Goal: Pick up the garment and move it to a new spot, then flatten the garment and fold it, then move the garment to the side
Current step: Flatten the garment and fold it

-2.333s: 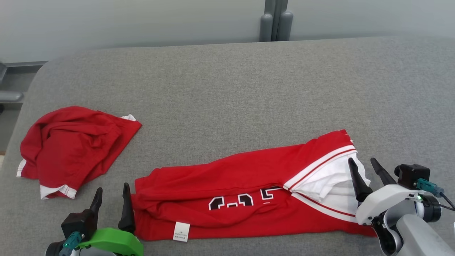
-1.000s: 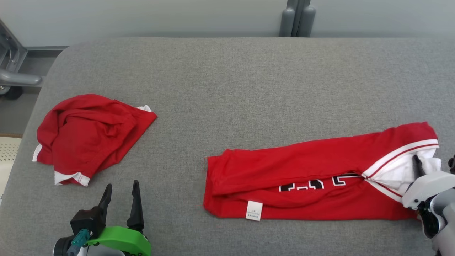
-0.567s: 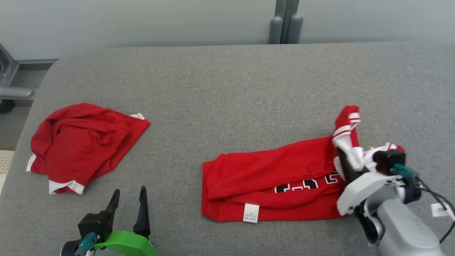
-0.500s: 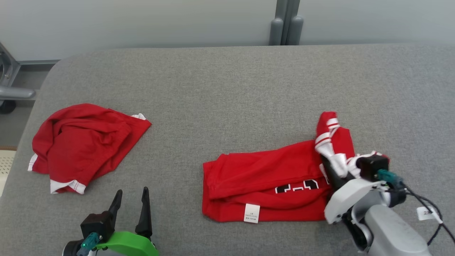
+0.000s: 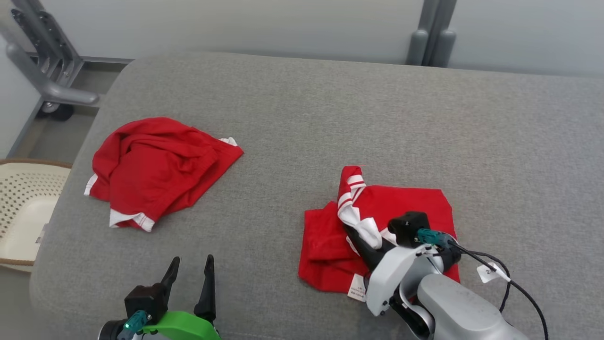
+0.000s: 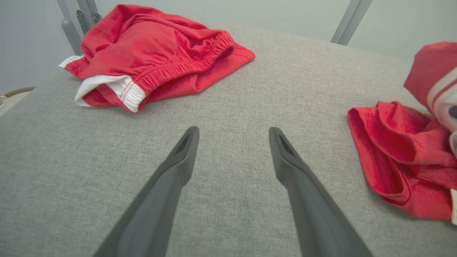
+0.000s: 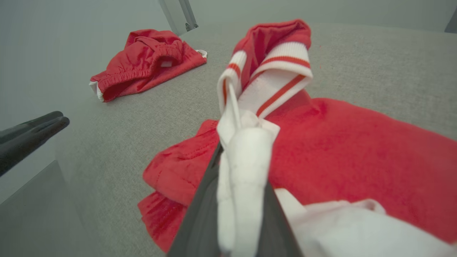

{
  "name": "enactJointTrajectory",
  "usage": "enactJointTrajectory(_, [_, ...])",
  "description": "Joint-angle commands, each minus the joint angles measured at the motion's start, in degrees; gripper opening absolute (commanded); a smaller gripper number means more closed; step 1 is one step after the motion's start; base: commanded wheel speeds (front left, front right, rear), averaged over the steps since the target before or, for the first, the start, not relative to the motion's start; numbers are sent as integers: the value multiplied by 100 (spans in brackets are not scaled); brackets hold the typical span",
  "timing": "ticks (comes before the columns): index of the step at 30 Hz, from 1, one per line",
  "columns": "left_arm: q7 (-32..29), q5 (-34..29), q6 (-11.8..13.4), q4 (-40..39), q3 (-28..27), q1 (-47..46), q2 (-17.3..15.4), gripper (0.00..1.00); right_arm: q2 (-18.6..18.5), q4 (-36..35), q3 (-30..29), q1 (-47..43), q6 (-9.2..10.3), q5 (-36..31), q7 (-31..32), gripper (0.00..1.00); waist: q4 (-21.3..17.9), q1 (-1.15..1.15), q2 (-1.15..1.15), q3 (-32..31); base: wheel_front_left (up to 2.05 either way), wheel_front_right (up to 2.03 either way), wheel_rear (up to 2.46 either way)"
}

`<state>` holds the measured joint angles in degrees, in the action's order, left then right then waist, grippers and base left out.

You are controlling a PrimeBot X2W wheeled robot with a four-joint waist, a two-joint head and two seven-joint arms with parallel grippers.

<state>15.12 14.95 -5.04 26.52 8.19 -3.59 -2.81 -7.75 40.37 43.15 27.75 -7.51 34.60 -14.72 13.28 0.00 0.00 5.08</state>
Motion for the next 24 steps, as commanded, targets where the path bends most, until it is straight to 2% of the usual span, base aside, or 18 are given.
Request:
enactJointTrajectory(1, [1,45,10,18,-1,-18,-22,100,55,115,111,112,5,60,-38,0,266,0,0,40,0,0,0])
enactJointTrajectory(2, [1,49,12,25,-6,1,-22,100,91,199,173,147,6,114,-41,0,300,0,0,44,0,0,0])
enactJointTrajectory(3, [1,57,18,26,-18,16,-21,100,122,277,209,178,5,171,-43,14,321,0,0,46,0,0,0])
enactJointTrajectory(4, [1,53,17,36,-34,35,-21,100,150,339,226,229,5,210,-49,100,335,0,0,48,0,0,0])
enactJointTrajectory(6, [1,44,11,35,-64,57,-21,100,197,352,170,304,5,322,-59,100,337,0,0,50,0,0,0])
enactJointTrajectory(9, [1,44,14,2,-165,97,-22,100,98,-22,-201,306,6,424,-49,100,255,0,0,52,0,0,0])
enactJointTrajectory(14, [0,10,-55,-33,-268,76,-19,100,-250,-948,-1424,-173,5,283,-47,100,13,0,0,53,0,0,0])
enactJointTrajectory(15, [0,10,-55,-33,-268,76,-19,100,-250,-948,-1424,-173,5,283,-47,100,13,0,0,53,0,0,0])
enactJointTrajectory(20, [1,-21,-112,1,-297,-34,-21,100,-453,-973,-2394,-727,5,-33,-48,100,-172,0,0,71,0,0,0])
enactJointTrajectory(24, [1,-23,-145,16,-291,-111,-21,100,-394,-766,-2580,-1023,4,-150,-48,100,-204,0,0,96,0,0,0])
